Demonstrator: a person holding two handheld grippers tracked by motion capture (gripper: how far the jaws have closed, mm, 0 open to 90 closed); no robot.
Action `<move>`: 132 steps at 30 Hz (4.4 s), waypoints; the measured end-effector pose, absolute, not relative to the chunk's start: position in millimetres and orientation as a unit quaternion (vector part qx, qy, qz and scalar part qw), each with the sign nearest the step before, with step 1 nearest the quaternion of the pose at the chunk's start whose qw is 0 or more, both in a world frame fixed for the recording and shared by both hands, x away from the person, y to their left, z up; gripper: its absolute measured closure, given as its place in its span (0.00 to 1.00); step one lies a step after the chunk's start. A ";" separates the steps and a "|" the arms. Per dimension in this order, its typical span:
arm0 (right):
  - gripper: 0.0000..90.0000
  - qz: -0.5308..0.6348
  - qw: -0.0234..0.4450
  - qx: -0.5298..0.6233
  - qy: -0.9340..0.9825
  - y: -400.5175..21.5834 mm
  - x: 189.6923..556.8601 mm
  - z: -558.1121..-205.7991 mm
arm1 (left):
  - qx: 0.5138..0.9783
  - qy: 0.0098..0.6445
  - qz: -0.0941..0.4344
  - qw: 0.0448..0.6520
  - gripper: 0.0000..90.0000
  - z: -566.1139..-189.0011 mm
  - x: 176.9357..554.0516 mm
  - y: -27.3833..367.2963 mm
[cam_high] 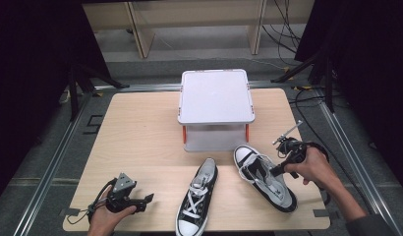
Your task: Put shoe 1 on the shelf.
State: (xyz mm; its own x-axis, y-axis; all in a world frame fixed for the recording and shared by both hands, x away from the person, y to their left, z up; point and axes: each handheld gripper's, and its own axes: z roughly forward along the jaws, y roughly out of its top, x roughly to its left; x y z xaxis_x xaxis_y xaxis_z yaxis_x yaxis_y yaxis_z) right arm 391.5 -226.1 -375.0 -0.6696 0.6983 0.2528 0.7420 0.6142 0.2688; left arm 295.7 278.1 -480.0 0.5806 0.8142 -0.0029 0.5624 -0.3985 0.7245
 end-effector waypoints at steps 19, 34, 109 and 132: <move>0.98 -0.197 0.047 -0.331 -0.922 -190.1 384.9 -297.7 | 0.819 0.418 0.182 0.348 0.20 -479.9 296.4 279.6; 0.98 -0.232 0.029 -0.280 -0.931 -128.8 395.0 -231.0 | 0.805 0.440 0.174 0.358 0.20 -480.1 294.1 277.6; 0.88 -0.364 0.014 -0.563 -0.742 -90.2 584.8 -256.0 | 0.808 0.424 0.166 0.374 0.20 -477.0 291.1 274.8; 0.57 -0.365 -0.037 -0.432 -0.824 -185.2 470.3 -246.5 | 0.801 0.443 0.164 0.367 0.20 -480.2 292.6 275.9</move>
